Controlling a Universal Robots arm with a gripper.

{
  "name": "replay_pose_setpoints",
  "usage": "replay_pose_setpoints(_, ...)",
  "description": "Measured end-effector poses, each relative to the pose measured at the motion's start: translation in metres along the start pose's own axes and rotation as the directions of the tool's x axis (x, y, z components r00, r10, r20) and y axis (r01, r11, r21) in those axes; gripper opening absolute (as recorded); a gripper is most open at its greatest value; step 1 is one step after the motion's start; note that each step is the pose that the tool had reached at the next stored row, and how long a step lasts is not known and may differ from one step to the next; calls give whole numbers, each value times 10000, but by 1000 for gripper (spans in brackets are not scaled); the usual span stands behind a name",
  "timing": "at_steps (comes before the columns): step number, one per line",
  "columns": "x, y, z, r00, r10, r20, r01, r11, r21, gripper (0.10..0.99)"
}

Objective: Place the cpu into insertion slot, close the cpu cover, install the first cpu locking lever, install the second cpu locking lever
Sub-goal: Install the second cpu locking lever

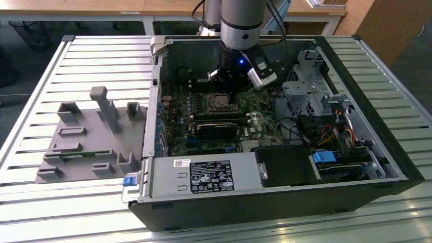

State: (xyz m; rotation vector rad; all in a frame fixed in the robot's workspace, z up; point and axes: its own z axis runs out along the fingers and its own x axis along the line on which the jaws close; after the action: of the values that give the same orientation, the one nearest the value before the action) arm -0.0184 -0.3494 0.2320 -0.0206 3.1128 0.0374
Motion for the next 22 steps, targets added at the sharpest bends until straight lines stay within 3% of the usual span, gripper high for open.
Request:
replay_pose_setpoints(5, 12, -84, -2, 10000, 2, -6, -2, 10000, -1, 106)
replay_pose_setpoints(10, 134, -104, -6, 10000, 0, -6, 0, 10000, -4, 106)
replay_pose_setpoints(15, 227, -135, -9, 10000, 2, -4, -2, 9999, -106, 106)
replay_pose_setpoints(20, 332, -135, -2, 10000, 3, -3, -3, 9999, -137, 106)
replay_pose_setpoints(22, 340, -136, 7, 10000, 4, -5, -4, 9997, -233, 106)
